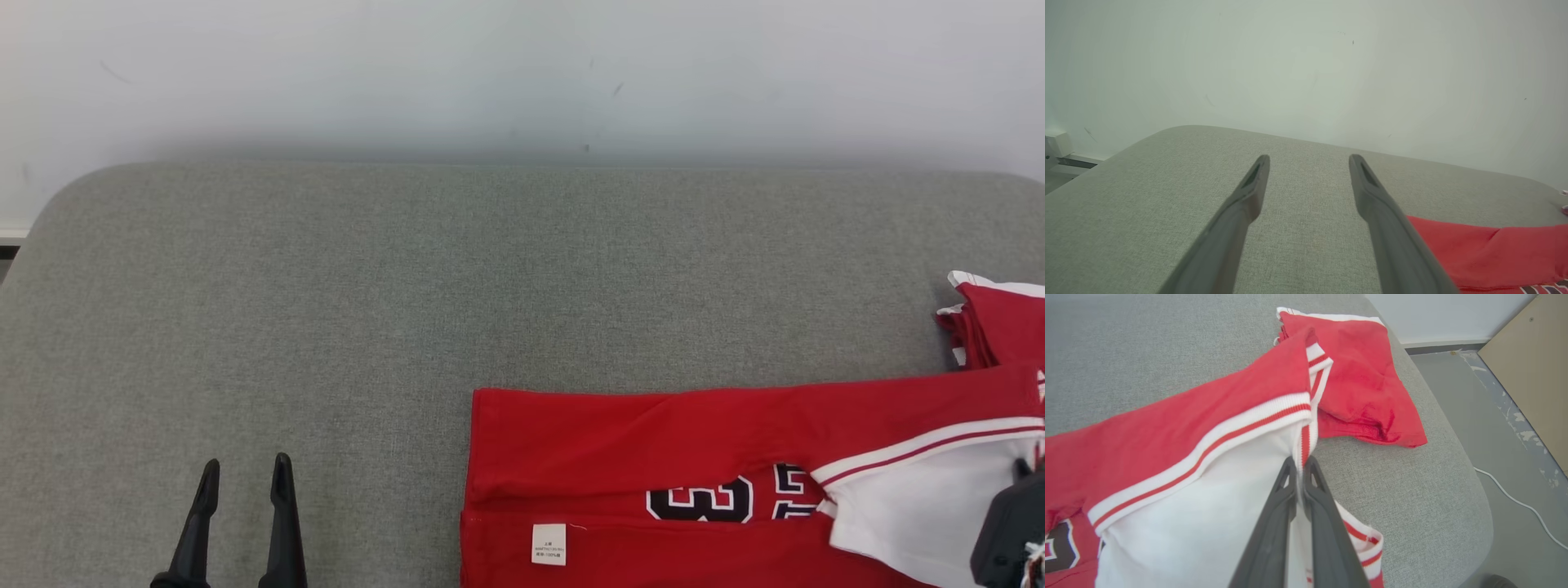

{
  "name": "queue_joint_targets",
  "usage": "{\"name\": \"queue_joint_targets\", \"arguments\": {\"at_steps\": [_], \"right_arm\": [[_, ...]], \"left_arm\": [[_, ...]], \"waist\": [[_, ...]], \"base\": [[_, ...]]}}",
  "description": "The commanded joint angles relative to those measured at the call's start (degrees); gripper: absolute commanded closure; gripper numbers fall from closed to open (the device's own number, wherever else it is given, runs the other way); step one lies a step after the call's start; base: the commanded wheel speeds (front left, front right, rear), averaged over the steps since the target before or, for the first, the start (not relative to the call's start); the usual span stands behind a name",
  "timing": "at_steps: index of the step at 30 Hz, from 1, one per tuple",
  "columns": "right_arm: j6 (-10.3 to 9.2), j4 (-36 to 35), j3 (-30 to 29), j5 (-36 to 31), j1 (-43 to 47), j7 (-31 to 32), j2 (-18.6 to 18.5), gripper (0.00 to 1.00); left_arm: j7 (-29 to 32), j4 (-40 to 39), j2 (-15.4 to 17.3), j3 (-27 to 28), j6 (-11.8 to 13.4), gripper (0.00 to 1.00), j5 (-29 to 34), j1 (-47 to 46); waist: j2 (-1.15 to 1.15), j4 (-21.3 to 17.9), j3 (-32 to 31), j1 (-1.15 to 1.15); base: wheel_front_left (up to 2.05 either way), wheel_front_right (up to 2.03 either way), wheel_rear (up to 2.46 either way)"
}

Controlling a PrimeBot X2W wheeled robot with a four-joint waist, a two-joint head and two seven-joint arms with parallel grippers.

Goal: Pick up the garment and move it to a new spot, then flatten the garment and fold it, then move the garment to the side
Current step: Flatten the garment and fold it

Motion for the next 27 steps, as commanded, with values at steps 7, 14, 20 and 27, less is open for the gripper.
{"name": "queue_joint_targets", "arguments": {"at_steps": [7, 14, 20, 27], "right_arm": [[-0.17, -4.93, 10.72, 2.60, 1.91, 1.35, -0.12, 1.00], [-0.16, -4.44, 27.65, 5.81, -0.50, 2.14, -0.13, 1.00], [-0.16, 0.79, 35.83, 8.14, -3.34, 1.52, -0.12, 1.00], [-0.16, 8.18, 42.42, 11.93, -7.29, -0.71, -0.10, 1.00]], "left_arm": [[-0.13, 0.57, -0.06, -0.30, -0.36, 0.00, 0.33, -0.40], [-0.13, 0.74, -0.07, -0.57, -0.42, 0.00, 0.28, -0.71], [-0.13, 0.94, -0.06, -1.03, -0.45, 0.00, 0.28, -1.30], [-0.13, 1.04, -0.07, -1.07, -0.44, 0.00, -0.11, -1.72]], "waist": [[0.00, 0.68, -0.77, 0.00], [0.00, 1.40, -0.53, 0.00], [0.00, 2.49, -0.33, 0.00], [0.00, 3.85, 0.40, 0.00]], "base": [[0.00, 0.00, 0.00], [0.00, 0.00, 0.00], [0.00, 0.00, 0.00], [0.00, 0.00, 0.00]]}}
